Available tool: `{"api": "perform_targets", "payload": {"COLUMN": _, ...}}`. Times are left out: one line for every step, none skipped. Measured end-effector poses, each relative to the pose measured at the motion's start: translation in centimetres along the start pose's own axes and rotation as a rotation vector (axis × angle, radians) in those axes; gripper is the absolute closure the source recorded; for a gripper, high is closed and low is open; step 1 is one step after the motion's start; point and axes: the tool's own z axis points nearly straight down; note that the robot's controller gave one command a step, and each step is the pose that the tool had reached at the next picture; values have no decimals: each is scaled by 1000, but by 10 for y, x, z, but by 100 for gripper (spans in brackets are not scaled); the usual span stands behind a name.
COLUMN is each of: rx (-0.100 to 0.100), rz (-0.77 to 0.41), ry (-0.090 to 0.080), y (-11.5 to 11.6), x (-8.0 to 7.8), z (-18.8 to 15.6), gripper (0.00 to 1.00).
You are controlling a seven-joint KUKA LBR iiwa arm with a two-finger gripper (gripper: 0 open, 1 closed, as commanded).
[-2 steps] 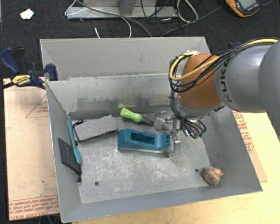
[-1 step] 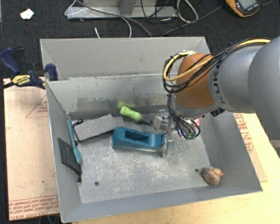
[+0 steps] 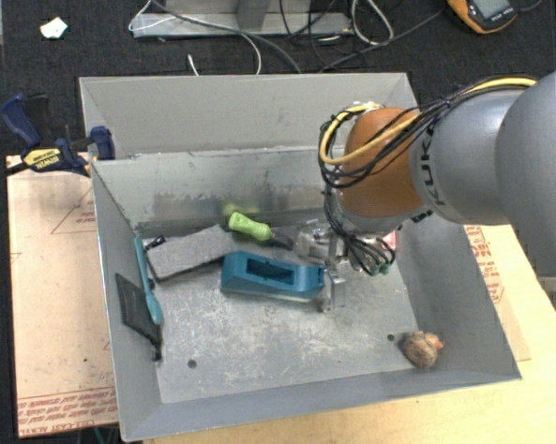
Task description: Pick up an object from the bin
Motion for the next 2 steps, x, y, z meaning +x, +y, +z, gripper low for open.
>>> {"api": "perform_targets", "payload": {"rx": 1, "rz": 51, "ry": 2, "y": -1, "x": 1, "z": 0, "gripper": 0}}
{"api": "perform_targets", "payload": {"rx": 5, "rz": 37, "ry": 2, "y": 8, "x": -2, "z": 1, "gripper": 0}}
